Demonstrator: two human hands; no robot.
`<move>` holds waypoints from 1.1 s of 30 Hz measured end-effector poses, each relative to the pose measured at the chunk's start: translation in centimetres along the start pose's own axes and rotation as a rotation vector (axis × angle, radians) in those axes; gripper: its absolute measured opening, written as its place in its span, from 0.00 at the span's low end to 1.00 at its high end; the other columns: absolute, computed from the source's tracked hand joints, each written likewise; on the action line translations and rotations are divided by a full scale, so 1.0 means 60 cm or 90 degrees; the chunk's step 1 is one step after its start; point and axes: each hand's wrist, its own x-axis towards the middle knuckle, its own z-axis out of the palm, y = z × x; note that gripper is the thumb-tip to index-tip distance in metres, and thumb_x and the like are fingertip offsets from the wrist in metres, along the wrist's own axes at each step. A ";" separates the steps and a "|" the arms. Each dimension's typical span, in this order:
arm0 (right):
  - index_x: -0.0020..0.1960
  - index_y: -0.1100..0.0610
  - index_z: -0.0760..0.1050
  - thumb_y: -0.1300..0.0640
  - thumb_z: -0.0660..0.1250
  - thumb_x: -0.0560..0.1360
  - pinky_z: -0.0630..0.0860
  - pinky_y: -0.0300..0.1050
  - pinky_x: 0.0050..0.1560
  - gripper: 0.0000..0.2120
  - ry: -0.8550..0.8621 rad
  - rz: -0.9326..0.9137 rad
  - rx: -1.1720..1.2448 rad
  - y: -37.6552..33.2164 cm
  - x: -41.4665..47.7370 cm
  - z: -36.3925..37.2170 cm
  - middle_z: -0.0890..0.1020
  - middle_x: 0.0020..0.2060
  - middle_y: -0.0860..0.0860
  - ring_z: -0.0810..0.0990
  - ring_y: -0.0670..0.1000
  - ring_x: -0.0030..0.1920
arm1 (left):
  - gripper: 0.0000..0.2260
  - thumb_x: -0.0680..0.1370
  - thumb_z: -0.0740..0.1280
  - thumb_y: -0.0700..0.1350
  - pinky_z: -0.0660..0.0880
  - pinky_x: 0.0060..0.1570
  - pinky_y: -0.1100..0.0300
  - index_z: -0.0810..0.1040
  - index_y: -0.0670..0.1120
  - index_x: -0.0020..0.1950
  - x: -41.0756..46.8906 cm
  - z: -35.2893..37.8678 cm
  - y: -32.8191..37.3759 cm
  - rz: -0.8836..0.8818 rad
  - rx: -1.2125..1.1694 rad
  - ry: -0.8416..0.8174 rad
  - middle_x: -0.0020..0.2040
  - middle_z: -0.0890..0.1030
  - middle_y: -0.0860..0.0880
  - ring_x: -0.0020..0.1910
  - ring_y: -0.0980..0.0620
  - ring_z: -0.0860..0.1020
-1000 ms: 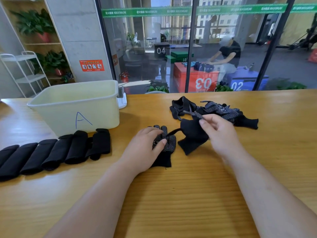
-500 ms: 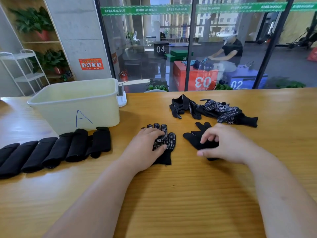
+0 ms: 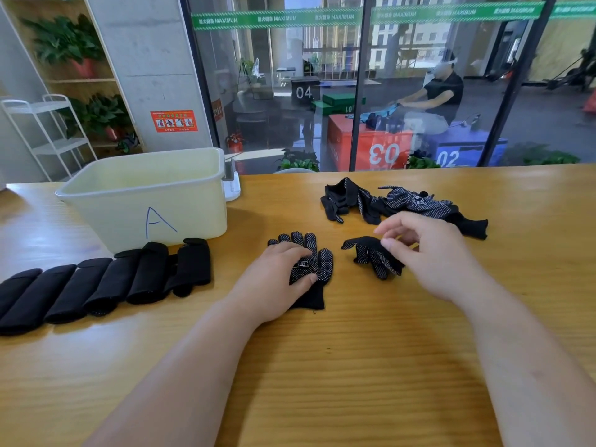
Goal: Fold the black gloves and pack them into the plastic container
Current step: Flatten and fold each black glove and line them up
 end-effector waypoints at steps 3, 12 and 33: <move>0.53 0.44 0.85 0.61 0.71 0.82 0.80 0.35 0.49 0.11 0.086 -0.004 0.204 -0.022 0.003 0.004 0.87 0.50 0.41 0.86 0.43 0.51 | 0.25 0.83 0.68 0.60 0.68 0.76 0.55 0.72 0.55 0.79 0.000 0.002 -0.003 0.004 -0.003 0.003 0.77 0.72 0.57 0.77 0.55 0.67; 0.55 0.54 0.85 0.66 0.63 0.85 0.82 0.41 0.47 0.13 0.279 0.237 0.730 0.017 0.057 0.027 0.85 0.55 0.55 0.85 0.53 0.53 | 0.25 0.83 0.67 0.61 0.68 0.76 0.56 0.72 0.54 0.79 0.001 0.003 -0.005 0.007 -0.001 0.009 0.77 0.72 0.57 0.77 0.55 0.67; 0.70 0.42 0.78 0.43 0.60 0.85 0.70 0.53 0.65 0.17 -0.078 0.032 -0.466 0.006 -0.001 0.081 0.78 0.63 0.45 0.71 0.52 0.66 | 0.24 0.83 0.66 0.61 0.68 0.76 0.55 0.73 0.56 0.78 0.003 0.008 -0.006 0.011 0.005 0.005 0.76 0.73 0.59 0.77 0.56 0.67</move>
